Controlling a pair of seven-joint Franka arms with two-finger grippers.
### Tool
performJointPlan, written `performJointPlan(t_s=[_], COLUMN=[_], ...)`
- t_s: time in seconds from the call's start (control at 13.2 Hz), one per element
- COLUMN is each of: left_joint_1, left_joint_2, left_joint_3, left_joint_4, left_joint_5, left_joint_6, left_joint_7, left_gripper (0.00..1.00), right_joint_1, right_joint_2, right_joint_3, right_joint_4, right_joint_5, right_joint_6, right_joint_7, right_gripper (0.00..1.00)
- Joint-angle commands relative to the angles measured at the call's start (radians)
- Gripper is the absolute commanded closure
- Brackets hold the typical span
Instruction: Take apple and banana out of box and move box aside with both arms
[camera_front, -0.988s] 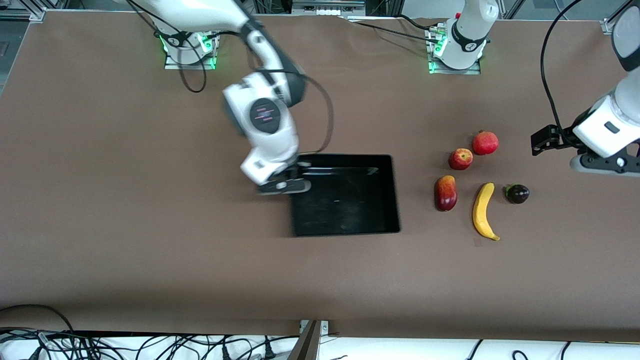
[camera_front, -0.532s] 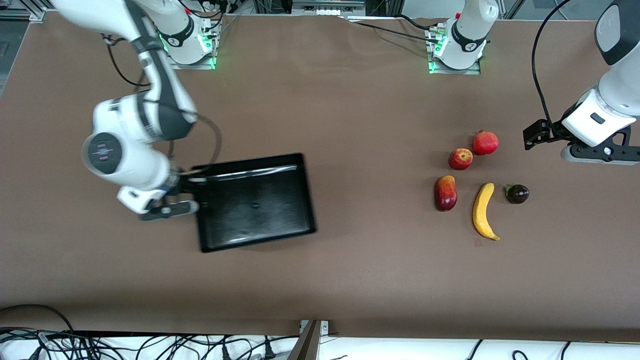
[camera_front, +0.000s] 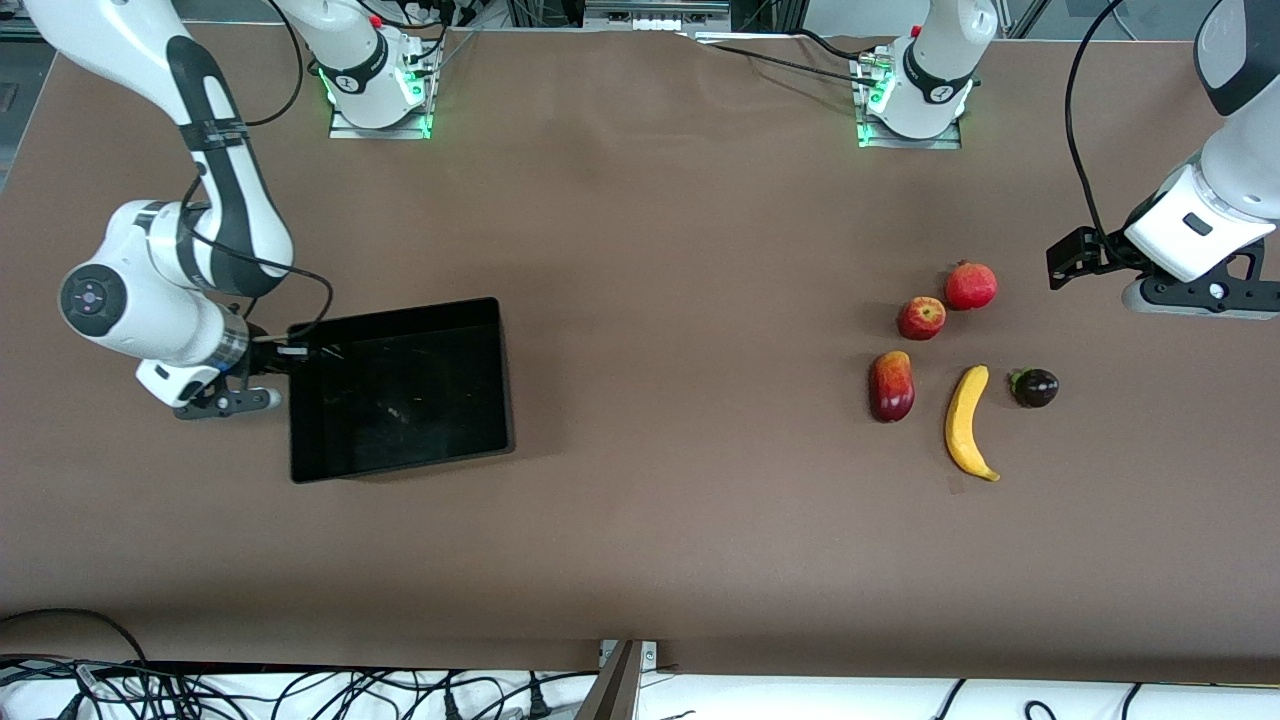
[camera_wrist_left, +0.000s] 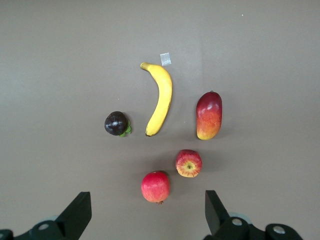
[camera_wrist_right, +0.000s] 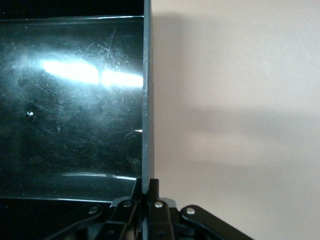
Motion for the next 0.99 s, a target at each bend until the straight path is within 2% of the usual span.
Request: performJointPlan(t_s=[0.0,0.38,0.53,0.91], left_joint_1=[-0.012,-0.012,-0.011,-0.012], left_joint_2=[-0.01,-0.012,-0.01,-0.01], left_joint_3=[0.0,-0.031,-0.031,-0.031], left_joint_4=[0.007,0.008,0.008,0.011], left_joint_5=[-0.015,-0.013,-0.013,-0.01], left_joint_6=[-0.019,-0.024,-0.024,-0.022], left_joint_7=[-0.012,-0.026,-0.04,-0.04], left_gripper=[0.0,0.0,0.0,0.0], right_joint_1=[-0.033,-0.033,-0.027,0.016], right_joint_2=[-0.045,-0.048,-0.063,-0.075], right_joint_3=[0.002,-0.007,0.003,0.019], right_joint_4=[-0.097,-0.107,-0.039,0.315], right_joint_5=[0.066,0.078,0.075,0.046], right_joint_6=[0.031,0.024,-0.008,-0.379], right_joint_7=[-0.021,-0.018,-0.018,0.014], right_gripper=[1.0,0.98,0.0,0.0])
